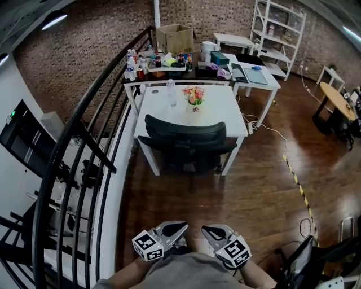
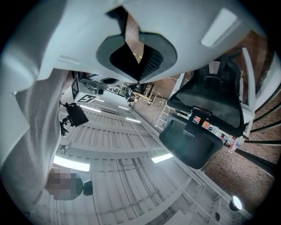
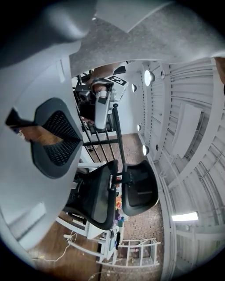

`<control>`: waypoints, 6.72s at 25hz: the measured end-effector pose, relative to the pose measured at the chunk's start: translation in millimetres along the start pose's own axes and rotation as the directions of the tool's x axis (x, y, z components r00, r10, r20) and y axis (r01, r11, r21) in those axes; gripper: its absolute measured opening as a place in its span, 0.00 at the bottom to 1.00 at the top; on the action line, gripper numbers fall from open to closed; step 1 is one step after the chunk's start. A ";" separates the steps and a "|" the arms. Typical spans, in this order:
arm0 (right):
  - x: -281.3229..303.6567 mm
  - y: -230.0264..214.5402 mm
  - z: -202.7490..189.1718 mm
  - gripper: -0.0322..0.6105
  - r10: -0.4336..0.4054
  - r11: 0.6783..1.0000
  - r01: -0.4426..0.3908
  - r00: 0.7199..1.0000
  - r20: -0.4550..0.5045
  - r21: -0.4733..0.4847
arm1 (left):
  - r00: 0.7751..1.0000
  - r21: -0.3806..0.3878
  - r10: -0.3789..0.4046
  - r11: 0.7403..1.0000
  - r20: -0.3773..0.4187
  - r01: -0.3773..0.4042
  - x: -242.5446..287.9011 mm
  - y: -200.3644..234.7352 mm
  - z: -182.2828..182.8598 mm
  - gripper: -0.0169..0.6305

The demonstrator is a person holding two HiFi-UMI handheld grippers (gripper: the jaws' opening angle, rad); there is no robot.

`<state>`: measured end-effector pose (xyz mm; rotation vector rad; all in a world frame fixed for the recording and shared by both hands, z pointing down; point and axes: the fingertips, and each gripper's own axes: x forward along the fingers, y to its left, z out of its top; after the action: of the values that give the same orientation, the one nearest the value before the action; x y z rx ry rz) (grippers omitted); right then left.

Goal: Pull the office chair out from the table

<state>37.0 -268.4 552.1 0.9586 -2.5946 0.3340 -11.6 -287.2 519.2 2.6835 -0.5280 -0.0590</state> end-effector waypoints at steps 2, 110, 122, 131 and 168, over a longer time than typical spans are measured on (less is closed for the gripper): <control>23.9 -14.6 14.4 0.06 -0.015 1.000 0.015 1.000 0.004 -0.002 | 1.000 0.007 -0.007 1.000 0.000 0.007 -0.5 27.7 17.1 0.03; 66.6 -179.6 160.5 0.32 0.222 0.954 -0.201 0.972 0.076 -0.221 | 0.964 0.378 -0.180 0.893 -0.193 0.243 11.3 202.2 187.4 0.38; 26.4 -149.7 140.2 0.33 0.216 0.960 -0.203 0.975 0.053 -0.192 | 0.948 0.360 -0.246 0.882 -0.201 0.305 -2.3 148.1 159.6 0.33; -6.3 -112.9 122.9 0.32 0.248 0.951 -0.234 0.968 0.047 -0.203 | 0.954 0.352 -0.230 0.891 -0.193 0.286 -19.3 103.1 140.0 0.33; -152.6 20.2 41.2 0.32 0.284 0.934 -0.264 0.957 0.052 -0.241 | 0.966 0.373 -0.197 0.894 -0.168 0.247 -68.8 -95.4 57.9 0.33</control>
<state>121.7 -178.9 451.0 0.5421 -2.7729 0.0543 -48.3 -202.8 426.0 3.1032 -0.2028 0.1698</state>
